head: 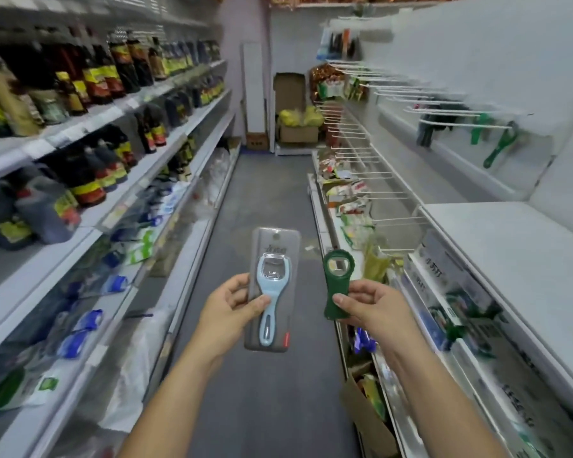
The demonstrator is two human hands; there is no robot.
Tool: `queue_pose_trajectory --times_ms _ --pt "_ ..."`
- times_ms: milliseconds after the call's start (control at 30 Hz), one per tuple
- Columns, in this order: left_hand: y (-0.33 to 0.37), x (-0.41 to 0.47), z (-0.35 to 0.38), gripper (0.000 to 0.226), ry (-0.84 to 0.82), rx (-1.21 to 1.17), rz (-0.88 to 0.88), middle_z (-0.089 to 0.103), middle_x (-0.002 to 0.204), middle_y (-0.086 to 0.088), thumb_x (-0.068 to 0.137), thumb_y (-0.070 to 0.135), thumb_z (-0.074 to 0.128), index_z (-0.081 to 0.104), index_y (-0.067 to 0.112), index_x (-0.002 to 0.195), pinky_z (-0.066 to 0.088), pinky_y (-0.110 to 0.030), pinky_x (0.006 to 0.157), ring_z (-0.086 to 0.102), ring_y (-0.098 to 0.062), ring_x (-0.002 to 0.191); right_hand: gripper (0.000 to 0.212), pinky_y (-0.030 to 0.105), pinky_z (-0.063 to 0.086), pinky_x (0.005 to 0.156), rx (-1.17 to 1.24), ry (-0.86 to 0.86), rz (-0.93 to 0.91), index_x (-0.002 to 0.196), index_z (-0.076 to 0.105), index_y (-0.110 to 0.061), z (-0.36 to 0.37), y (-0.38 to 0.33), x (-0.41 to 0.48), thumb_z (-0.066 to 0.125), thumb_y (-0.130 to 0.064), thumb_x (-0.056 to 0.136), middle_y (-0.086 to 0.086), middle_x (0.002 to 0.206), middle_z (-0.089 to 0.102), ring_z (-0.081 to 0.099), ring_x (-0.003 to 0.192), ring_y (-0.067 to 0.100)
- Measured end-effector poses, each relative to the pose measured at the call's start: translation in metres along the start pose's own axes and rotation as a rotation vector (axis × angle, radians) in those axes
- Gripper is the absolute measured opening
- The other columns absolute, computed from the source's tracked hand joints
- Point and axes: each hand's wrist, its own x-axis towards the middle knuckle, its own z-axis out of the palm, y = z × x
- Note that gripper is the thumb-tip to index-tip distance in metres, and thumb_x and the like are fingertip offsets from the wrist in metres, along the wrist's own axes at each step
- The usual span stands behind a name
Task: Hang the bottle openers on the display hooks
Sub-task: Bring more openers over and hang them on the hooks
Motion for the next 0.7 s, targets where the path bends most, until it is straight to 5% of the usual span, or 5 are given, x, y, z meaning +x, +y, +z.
queue_pose_trajectory --times_ms 233,433,700 --pt "0.012 0.112 -0.004 0.034 0.063 -0.026 0.027 0.076 0.106 -0.012 0.088 -0.004 0.067 0.061 0.013 0.117 0.053 -0.049 0.098 0.069 -0.035 0.107 0.018 0.034 0.064 0.066 0.027 -0.002 -0.031 0.093 0.066 0.000 0.026 -0.024 0.114 0.073 0.010 0.080 0.020 0.086 0.075 0.074 0.072 0.028" --pt "0.010 0.233 -0.020 0.033 0.049 -0.032 0.042 0.078 0.102 -0.009 0.087 -0.001 0.070 0.063 0.015 0.115 0.055 -0.044 0.093 0.072 -0.028 0.098 0.016 0.035 0.064 0.062 0.058 0.007 -0.045 0.086 0.062 0.001 0.065 -0.041 0.225 0.072 0.012 0.081 0.016 0.076 0.074 0.071 0.066 0.025" --pt "0.028 0.406 -0.038 0.032 -0.004 -0.079 0.050 0.078 0.092 -0.001 0.086 -0.004 0.069 0.063 0.016 0.111 0.059 -0.021 0.074 0.073 -0.013 0.083 0.027 0.042 0.062 0.072 0.095 -0.016 -0.042 0.081 0.048 -0.009 0.113 -0.075 0.372 0.063 0.012 0.086 0.022 0.095 0.076 0.075 0.090 0.035"
